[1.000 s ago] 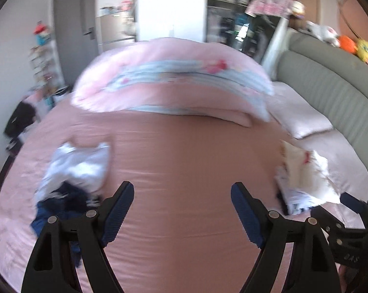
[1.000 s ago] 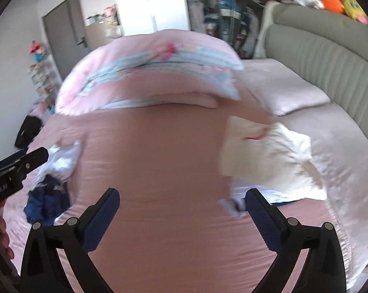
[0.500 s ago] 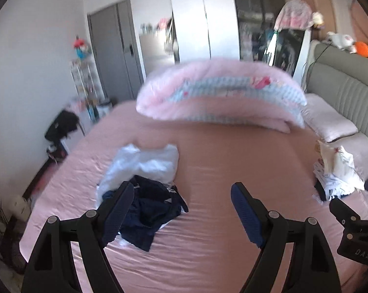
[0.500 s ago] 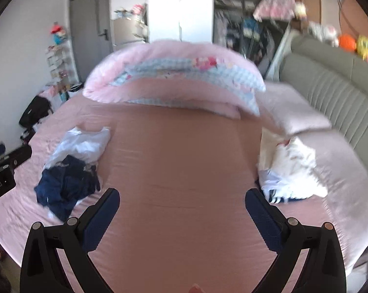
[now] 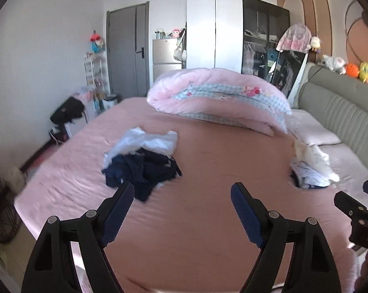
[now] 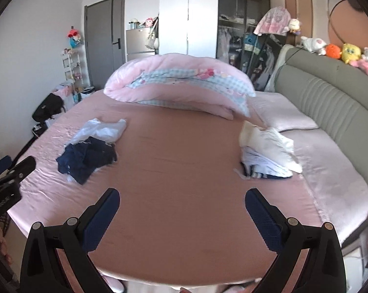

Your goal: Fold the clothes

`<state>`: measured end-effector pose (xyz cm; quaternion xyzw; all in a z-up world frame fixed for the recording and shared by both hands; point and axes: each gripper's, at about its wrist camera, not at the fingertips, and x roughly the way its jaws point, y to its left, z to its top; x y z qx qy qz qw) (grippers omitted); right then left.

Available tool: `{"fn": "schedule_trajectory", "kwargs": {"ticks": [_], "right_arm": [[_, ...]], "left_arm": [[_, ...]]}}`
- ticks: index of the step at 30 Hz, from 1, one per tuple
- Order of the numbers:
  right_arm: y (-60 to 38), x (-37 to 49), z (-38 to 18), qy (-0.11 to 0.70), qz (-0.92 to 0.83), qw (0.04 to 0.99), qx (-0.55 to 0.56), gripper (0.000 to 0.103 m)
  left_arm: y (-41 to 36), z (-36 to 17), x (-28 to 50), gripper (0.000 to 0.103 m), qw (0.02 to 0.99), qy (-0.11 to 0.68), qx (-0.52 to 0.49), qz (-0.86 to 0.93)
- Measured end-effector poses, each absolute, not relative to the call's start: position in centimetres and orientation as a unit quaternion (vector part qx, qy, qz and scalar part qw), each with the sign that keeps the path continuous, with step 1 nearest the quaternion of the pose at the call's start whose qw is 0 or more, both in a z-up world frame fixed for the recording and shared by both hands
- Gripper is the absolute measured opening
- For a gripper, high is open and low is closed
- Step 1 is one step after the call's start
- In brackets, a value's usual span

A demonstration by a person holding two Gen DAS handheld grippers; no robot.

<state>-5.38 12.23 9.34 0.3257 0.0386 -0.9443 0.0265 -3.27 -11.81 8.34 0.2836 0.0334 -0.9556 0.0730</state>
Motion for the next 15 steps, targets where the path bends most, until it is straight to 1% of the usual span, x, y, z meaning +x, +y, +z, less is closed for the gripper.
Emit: {"fn": "schedule_trajectory", "kwargs": {"ticks": [3, 6, 10, 15], "right_arm": [[13.1, -3.6, 8.4, 0.035, -0.941, 0.012, 0.335, 0.103], [13.7, -2.2, 7.2, 0.022, -0.937, 0.005, 0.350, 0.103], [14.6, -0.3, 5.5, 0.005, -0.930, -0.004, 0.369, 0.103], [15.4, 1.7, 3.6, -0.010, -0.920, -0.009, 0.391, 0.103]], "left_arm": [[-11.2, 7.7, -1.2, 0.081, 0.075, 0.038, 0.289, -0.954], [-10.4, 6.6, 0.8, 0.081, 0.047, 0.066, 0.302, -0.950], [-8.7, 5.0, 2.3, 0.081, 0.066, 0.045, 0.320, -0.944], [-7.1, 3.3, 3.2, 0.081, 0.057, 0.039, 0.341, -0.938]]}}
